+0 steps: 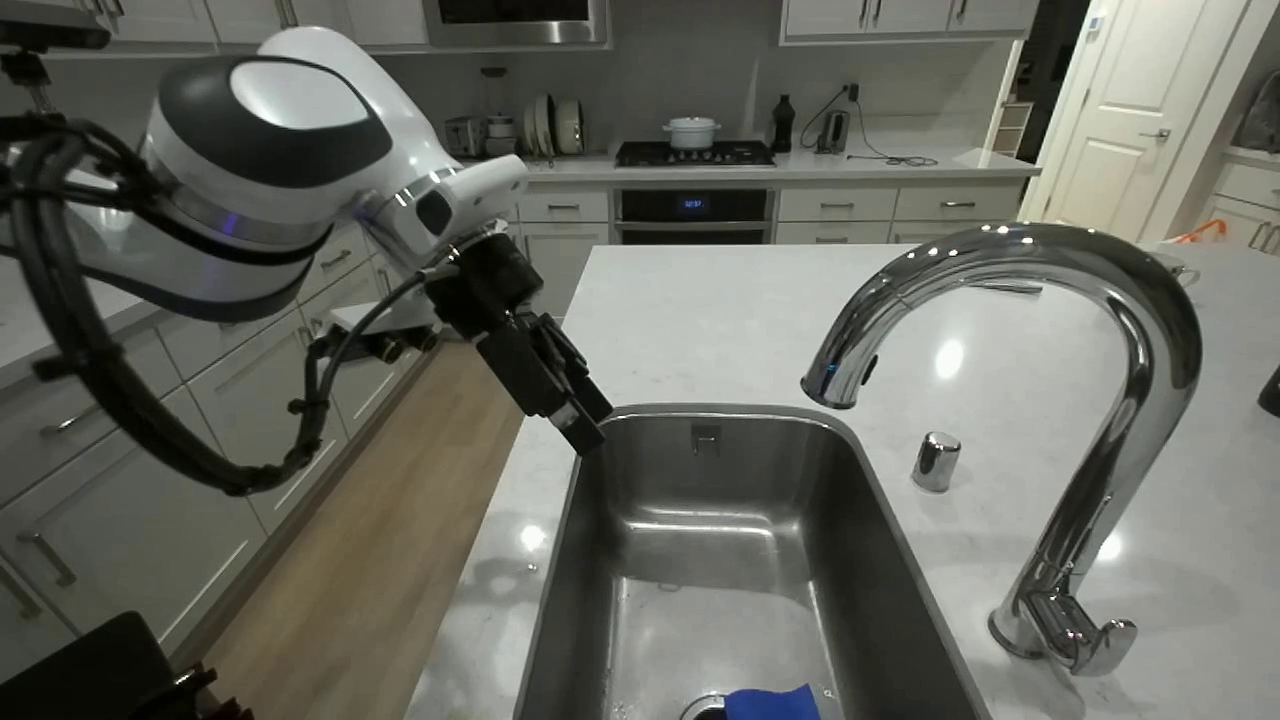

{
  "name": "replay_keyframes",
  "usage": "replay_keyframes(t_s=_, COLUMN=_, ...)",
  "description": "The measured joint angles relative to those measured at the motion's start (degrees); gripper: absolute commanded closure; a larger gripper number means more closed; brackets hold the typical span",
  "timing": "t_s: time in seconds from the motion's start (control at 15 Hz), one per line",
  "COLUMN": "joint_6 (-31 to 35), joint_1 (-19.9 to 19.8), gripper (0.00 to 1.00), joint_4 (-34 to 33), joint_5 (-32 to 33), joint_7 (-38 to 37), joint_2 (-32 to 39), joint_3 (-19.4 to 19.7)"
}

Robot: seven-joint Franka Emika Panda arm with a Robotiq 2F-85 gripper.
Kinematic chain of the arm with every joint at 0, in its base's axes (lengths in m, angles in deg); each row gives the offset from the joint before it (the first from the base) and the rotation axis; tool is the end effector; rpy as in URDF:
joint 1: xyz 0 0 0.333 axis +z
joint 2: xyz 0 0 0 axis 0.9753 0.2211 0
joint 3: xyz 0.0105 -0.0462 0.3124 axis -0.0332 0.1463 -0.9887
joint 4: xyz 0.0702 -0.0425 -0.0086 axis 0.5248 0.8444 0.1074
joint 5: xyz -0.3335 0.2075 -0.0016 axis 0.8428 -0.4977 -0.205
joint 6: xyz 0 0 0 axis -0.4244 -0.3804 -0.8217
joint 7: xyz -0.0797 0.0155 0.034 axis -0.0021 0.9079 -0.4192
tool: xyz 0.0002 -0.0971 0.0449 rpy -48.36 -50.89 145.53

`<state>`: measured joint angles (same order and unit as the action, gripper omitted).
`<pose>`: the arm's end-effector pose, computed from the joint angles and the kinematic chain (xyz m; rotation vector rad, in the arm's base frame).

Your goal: Push the spout back in the faucet

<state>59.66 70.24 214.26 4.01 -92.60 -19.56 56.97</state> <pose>0.4728 -0.1848 0.4600 2.2527 -0.9402 0.5151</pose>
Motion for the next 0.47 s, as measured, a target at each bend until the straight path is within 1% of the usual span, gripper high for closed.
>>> replay_keyframes(t_s=0.47, joint_6=0.03, joint_1=-0.08, gripper=0.0, joint_4=-0.03, joint_5=0.0, joint_7=0.0, joint_2=0.69, joint_3=-0.15)
